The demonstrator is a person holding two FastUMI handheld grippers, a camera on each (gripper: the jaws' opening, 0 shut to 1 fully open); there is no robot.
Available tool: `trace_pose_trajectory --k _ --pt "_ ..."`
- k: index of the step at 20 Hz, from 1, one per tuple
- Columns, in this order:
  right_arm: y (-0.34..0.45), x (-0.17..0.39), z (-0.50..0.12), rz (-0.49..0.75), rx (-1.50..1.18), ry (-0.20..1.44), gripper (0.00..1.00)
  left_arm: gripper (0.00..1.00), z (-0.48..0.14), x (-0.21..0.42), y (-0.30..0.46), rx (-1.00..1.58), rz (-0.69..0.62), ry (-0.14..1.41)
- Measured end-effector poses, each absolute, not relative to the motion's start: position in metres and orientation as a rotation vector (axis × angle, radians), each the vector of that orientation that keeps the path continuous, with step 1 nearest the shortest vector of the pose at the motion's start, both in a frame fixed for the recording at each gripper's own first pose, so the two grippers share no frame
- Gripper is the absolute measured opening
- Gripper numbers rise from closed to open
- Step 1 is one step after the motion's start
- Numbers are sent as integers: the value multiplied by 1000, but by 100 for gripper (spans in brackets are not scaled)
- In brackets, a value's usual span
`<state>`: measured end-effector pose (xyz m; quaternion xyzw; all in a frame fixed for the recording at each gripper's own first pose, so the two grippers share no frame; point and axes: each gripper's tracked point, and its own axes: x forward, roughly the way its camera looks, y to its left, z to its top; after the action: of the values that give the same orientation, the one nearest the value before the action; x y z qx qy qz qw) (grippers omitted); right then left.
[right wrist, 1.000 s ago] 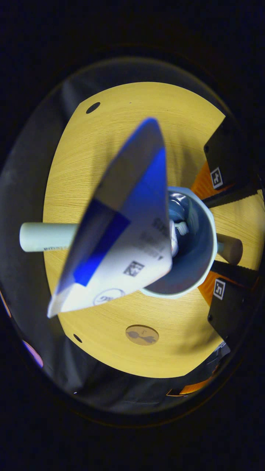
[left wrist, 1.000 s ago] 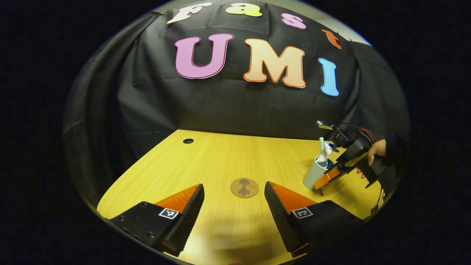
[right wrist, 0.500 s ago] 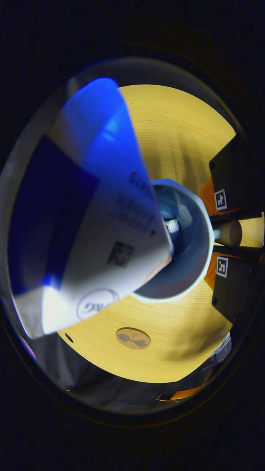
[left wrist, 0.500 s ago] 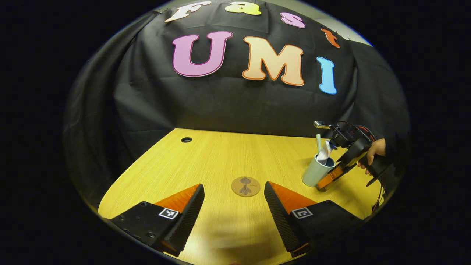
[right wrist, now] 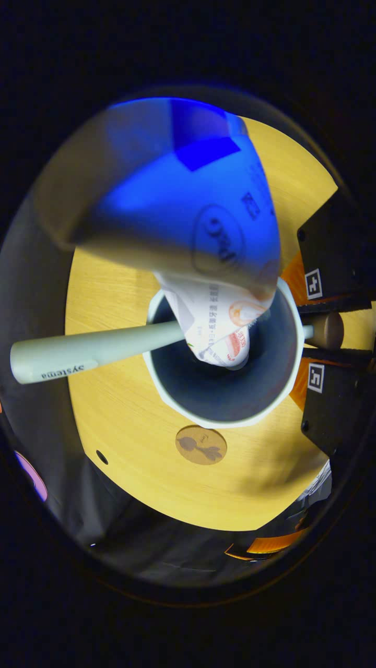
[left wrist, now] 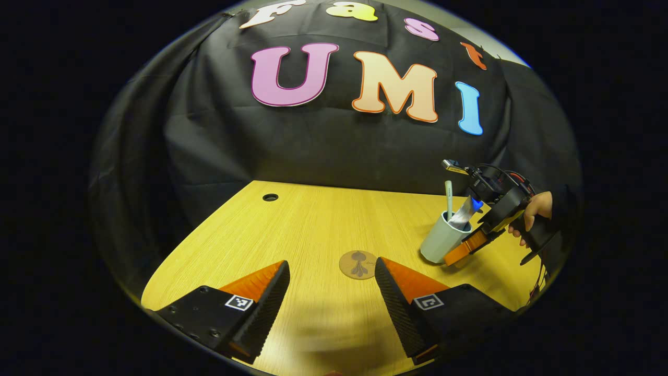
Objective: Put the toothbrush and toothpaste on the desktop into the cup, then pick up the cup and place it on the coaster on the desktop.
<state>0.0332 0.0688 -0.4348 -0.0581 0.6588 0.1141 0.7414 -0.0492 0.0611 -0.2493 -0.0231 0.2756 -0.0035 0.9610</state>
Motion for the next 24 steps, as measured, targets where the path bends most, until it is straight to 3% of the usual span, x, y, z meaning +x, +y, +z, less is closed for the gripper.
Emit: trace_pose_trajectory --k 6,8,10,13,16,18,19,20,23,24 --pt "135 35 -441 333 -163 1439 27 95 -254 -48 92 -56 31 567" --pt "150 36 -441 357 -172 1438 30 95 -256 -47 103 -60 42 568" --pt "169 37 -441 374 -187 1439 26 95 -258 -47 115 -62 52 571" --pt "190 37 -440 396 -195 1442 30 95 -263 -43 130 -74 65 577" --pt "209 32 -443 417 -225 1452 26 95 -266 -41 143 -77 75 575" --pt "221 29 -448 428 -249 1460 30 95 -267 -38 148 -80 77 572" --pt "227 29 -454 433 -263 1467 26 95 -268 -39 151 -81 76 571" --pt "235 29 -460 435 -275 1475 30 95 -267 -39 151 -83 75 568" --pt "257 29 -478 431 -310 1482 27 95 -269 -38 153 -93 73 569" --pt "260 30 -474 436 -311 1469 31 95 -268 -37 153 -96 72 568"
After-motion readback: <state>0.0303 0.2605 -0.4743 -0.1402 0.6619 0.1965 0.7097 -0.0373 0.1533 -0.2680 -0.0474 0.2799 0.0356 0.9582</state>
